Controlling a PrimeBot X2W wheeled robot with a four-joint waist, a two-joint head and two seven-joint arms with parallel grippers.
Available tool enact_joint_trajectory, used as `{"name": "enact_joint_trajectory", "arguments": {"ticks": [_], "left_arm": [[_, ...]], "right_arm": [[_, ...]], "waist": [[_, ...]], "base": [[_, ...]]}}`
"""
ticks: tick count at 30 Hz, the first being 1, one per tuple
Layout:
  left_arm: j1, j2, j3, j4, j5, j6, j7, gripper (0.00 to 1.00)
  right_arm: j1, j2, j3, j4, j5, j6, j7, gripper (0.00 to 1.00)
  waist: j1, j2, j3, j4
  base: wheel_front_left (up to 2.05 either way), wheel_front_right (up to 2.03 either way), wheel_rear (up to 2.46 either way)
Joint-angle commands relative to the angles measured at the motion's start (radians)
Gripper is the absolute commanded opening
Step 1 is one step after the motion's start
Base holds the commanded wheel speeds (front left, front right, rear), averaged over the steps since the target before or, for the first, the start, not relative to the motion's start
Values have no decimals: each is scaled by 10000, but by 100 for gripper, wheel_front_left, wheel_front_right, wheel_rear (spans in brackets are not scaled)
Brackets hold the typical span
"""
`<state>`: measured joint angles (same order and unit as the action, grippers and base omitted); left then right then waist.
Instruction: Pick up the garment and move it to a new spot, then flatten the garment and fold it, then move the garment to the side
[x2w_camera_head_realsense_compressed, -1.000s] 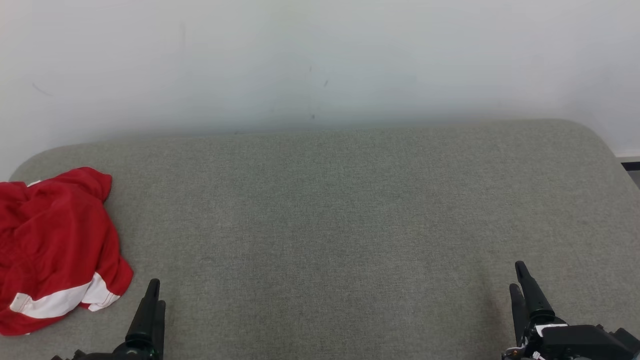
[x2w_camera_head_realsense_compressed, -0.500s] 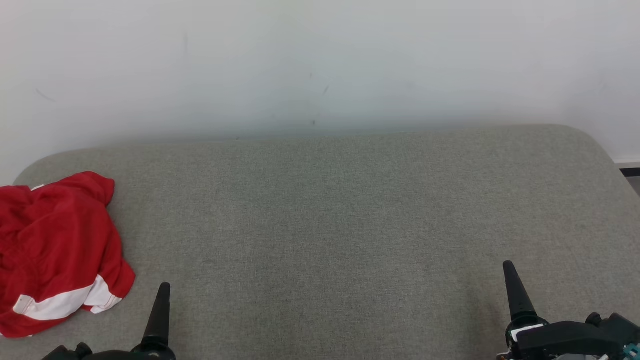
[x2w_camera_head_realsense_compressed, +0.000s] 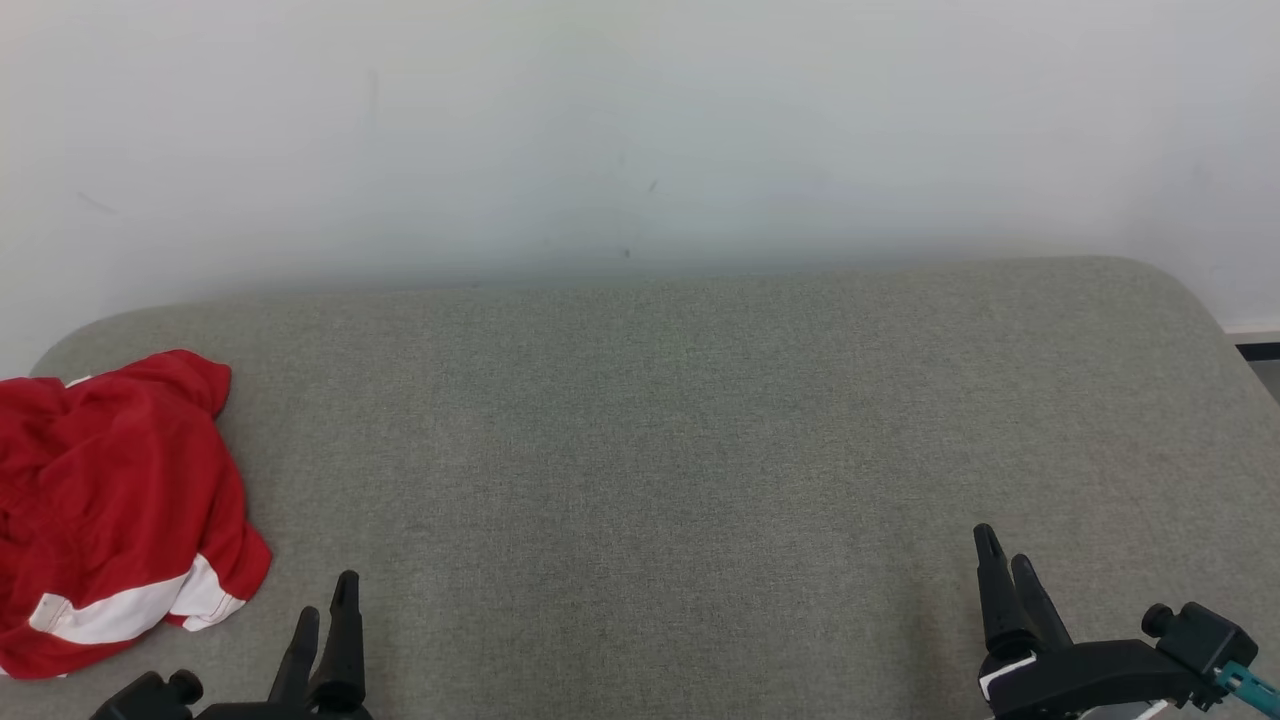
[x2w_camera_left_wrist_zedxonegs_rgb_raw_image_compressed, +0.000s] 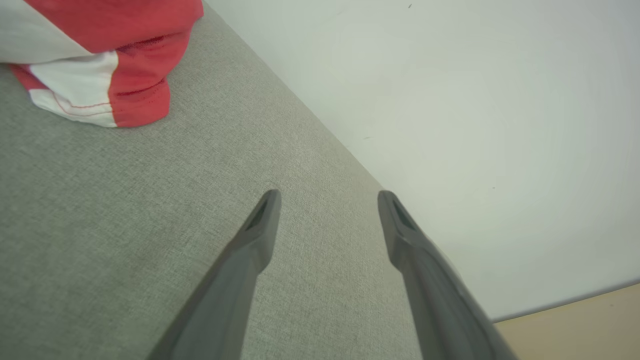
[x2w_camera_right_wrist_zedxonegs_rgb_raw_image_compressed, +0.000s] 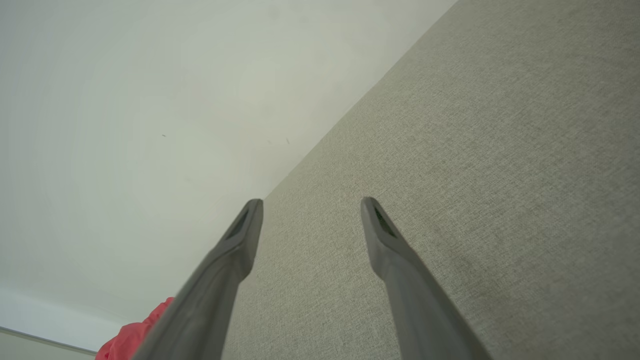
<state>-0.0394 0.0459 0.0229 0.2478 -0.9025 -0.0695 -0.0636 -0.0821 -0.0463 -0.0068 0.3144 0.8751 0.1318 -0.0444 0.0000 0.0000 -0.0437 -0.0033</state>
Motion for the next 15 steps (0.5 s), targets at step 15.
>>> {"name": "enact_joint_trajectory", "arguments": {"ticks": [15], "left_arm": [[-72,109,-82,-182,2367,208,-536,100]], "right_arm": [[-133,-41,170,-32,-2169,-9,-126,100]], "waist": [[0,0,-87,-14]], "base": [[0,0,0]]}}
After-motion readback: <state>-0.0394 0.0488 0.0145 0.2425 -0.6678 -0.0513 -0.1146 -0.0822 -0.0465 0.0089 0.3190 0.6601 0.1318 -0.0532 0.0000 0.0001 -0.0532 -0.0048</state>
